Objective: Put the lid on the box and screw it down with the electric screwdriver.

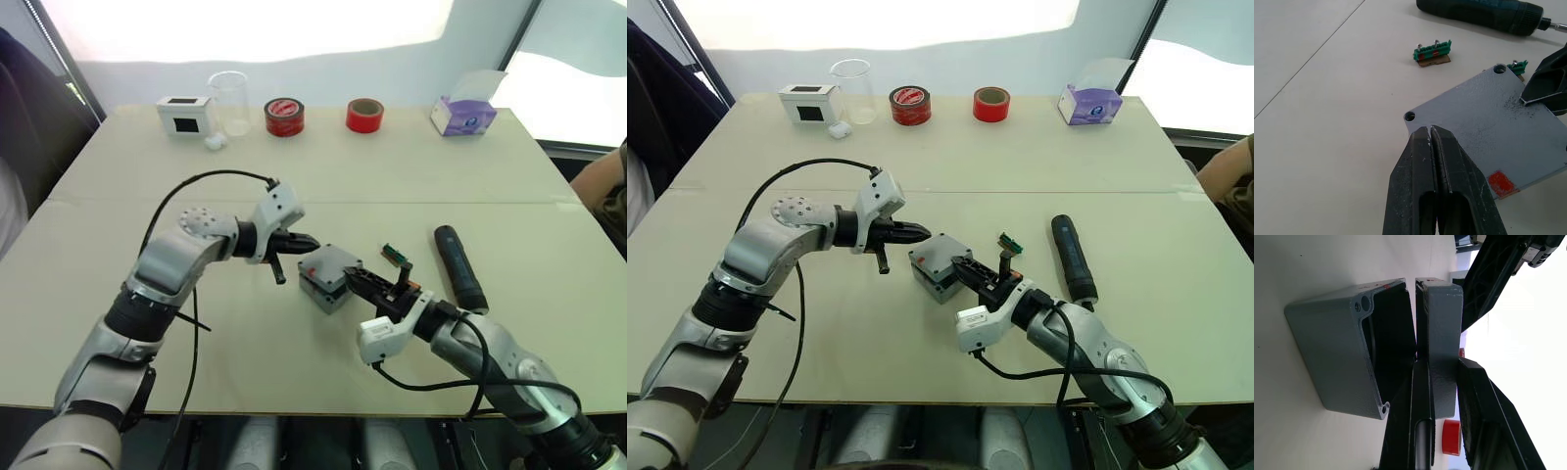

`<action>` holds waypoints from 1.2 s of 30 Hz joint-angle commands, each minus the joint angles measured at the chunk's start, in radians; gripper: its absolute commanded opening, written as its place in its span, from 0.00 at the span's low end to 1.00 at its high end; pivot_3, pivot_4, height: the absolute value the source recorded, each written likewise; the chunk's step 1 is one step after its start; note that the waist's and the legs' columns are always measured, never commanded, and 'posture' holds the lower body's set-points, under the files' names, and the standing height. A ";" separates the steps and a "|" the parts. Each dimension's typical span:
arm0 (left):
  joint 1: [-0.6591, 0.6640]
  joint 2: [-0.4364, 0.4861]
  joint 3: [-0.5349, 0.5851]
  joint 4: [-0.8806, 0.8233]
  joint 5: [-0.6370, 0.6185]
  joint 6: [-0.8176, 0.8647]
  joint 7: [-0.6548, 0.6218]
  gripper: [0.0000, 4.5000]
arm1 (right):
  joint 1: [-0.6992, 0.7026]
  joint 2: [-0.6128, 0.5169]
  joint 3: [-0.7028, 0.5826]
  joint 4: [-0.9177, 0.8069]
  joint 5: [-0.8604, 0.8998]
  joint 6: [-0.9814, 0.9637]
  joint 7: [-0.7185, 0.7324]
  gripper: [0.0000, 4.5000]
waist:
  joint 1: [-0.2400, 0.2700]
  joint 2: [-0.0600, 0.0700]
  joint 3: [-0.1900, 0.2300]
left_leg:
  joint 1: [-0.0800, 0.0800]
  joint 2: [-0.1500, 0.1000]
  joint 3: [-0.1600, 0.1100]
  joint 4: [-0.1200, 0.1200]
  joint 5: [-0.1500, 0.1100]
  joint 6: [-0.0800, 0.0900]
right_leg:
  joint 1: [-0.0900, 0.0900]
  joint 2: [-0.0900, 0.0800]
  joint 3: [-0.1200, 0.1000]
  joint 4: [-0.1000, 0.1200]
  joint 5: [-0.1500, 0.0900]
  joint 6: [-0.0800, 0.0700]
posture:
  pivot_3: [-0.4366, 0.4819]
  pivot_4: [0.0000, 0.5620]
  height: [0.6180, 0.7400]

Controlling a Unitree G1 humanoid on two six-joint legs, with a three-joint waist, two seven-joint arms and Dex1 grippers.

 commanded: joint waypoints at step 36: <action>0.104 -0.028 0.053 -0.012 0.049 -0.028 -0.006 0.00 | 0.186 0.106 -0.231 -0.248 0.728 0.410 0.355 0.16 | 0.013 0.000 -0.004 | 0.018 0.002 -0.001 -0.001 -0.007 0.010 | 0.018 0.000 -0.001 -0.001 -0.004 0.000 | 0.48 0.27 1.00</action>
